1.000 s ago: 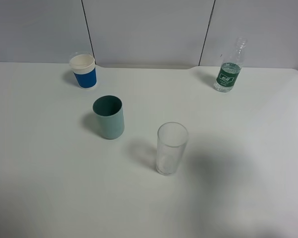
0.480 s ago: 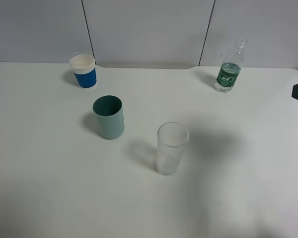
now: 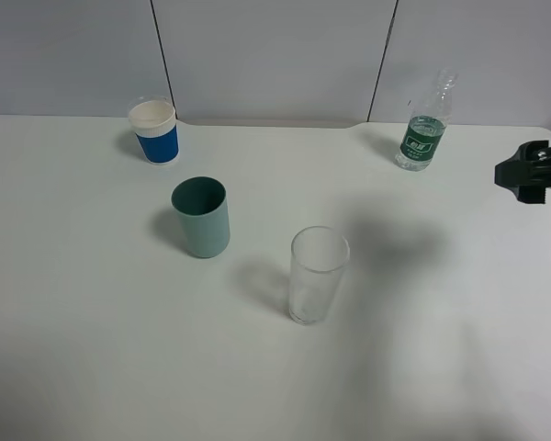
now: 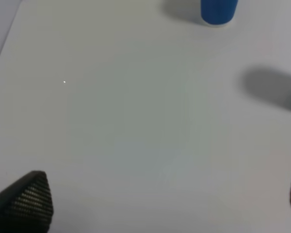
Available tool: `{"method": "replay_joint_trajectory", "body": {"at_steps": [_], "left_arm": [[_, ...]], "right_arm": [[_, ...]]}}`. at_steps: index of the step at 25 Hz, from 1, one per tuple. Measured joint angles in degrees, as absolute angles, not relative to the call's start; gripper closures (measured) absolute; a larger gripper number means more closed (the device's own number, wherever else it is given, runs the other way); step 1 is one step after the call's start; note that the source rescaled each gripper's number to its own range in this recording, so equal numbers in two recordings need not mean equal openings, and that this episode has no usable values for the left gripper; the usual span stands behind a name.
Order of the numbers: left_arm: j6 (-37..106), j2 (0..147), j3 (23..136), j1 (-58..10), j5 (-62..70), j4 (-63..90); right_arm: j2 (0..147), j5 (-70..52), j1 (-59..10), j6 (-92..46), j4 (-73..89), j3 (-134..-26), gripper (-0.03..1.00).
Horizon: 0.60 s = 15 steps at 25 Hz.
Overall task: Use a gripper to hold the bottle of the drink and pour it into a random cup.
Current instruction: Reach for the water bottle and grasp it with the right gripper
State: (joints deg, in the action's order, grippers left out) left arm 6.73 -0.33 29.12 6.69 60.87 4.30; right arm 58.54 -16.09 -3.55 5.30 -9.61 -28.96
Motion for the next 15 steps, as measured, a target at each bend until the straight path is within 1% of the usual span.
{"method": "replay_joint_trajectory", "body": {"at_steps": [9, 15], "left_arm": [[6.7, -0.3, 29.1, 6.7, 60.9, 4.3], [6.7, -0.3, 29.1, 6.7, 60.9, 4.3]], "right_arm": [[70.3, -5.8, -3.5, 7.7, -10.7, -29.0, 0.09], [75.6, 7.0, -3.5, 7.9, -11.0, -29.0, 0.09]]}}
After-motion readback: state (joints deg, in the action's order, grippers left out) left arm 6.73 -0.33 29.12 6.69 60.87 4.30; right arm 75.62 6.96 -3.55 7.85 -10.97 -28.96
